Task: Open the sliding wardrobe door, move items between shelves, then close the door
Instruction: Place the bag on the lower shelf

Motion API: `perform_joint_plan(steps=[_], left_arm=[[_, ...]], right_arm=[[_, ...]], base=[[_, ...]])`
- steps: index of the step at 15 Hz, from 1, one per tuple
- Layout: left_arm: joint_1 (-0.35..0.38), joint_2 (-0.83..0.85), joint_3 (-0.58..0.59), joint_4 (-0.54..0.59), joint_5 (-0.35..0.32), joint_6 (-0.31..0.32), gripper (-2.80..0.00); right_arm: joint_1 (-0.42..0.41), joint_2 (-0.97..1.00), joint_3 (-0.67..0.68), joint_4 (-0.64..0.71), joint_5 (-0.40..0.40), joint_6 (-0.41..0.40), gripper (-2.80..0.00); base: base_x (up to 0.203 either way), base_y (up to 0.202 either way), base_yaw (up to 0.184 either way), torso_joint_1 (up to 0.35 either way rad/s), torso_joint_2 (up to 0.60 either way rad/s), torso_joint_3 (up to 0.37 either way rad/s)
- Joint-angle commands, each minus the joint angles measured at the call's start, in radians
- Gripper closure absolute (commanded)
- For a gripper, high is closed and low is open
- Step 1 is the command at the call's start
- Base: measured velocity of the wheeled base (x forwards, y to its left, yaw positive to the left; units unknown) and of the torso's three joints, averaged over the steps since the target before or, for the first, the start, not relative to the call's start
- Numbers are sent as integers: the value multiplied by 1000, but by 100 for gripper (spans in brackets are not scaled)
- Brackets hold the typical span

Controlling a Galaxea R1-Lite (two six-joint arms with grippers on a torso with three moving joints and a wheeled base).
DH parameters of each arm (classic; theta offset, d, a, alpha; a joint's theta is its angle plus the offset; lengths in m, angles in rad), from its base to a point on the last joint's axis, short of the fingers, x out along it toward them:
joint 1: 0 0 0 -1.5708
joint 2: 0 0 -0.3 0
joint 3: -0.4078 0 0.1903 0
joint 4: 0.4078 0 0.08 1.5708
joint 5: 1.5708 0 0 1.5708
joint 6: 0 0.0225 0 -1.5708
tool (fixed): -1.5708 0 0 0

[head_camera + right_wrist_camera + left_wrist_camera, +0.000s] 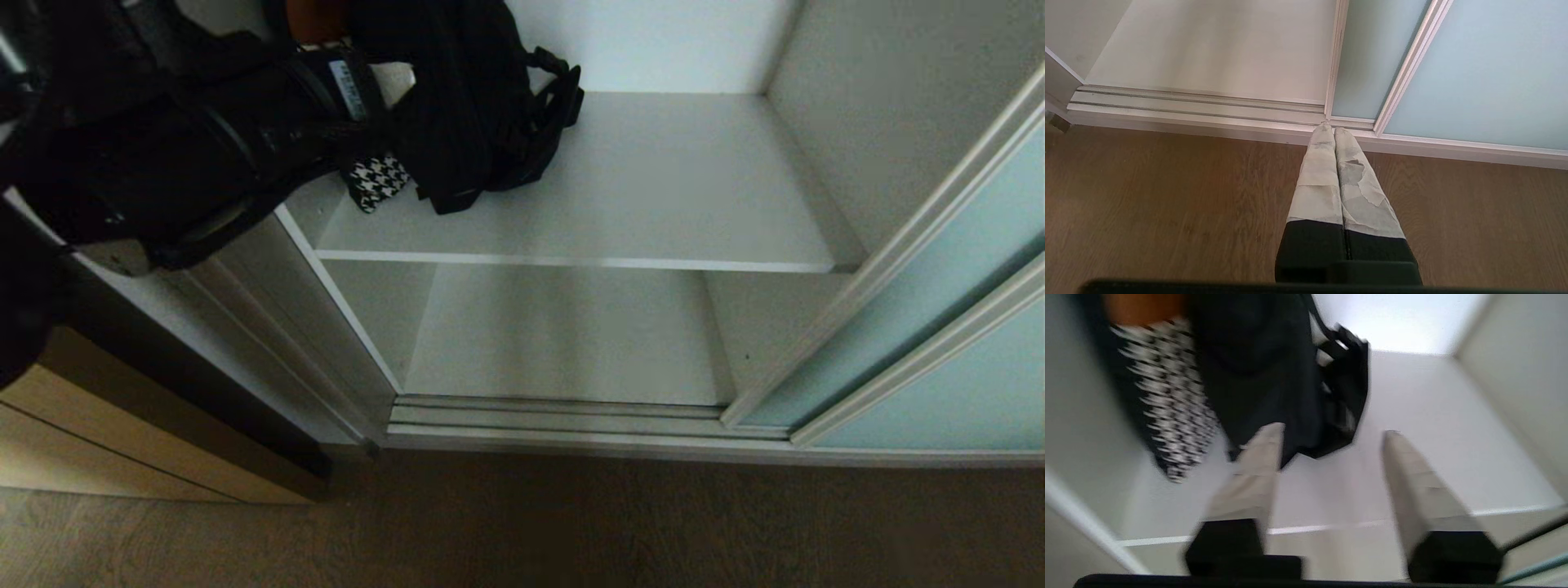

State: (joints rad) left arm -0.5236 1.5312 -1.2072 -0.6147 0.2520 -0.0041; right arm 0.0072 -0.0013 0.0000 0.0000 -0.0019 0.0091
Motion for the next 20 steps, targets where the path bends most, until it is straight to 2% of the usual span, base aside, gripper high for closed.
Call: perform_joint_plan(steps=[1,6,12,20], left_arm=[[-23,90,-25,-17,40,6,-280],[-23,156,-38,-104,114,33,-280],[-21,224,-43,-276,148,109,-280],[-23,224,-68,-297,164,121,-280]], right_arm=[[0,-2,0,0,0,0,0],[0,-2,0,0,0,0,0],[0,-2,0,0,0,0,0],[0,-2,0,0,0,0,0]], base=[[0,0,0,0,0,0],[0,0,0,0,0,0],[0,0,0,0,0,0],[0,0,0,0,0,0]])
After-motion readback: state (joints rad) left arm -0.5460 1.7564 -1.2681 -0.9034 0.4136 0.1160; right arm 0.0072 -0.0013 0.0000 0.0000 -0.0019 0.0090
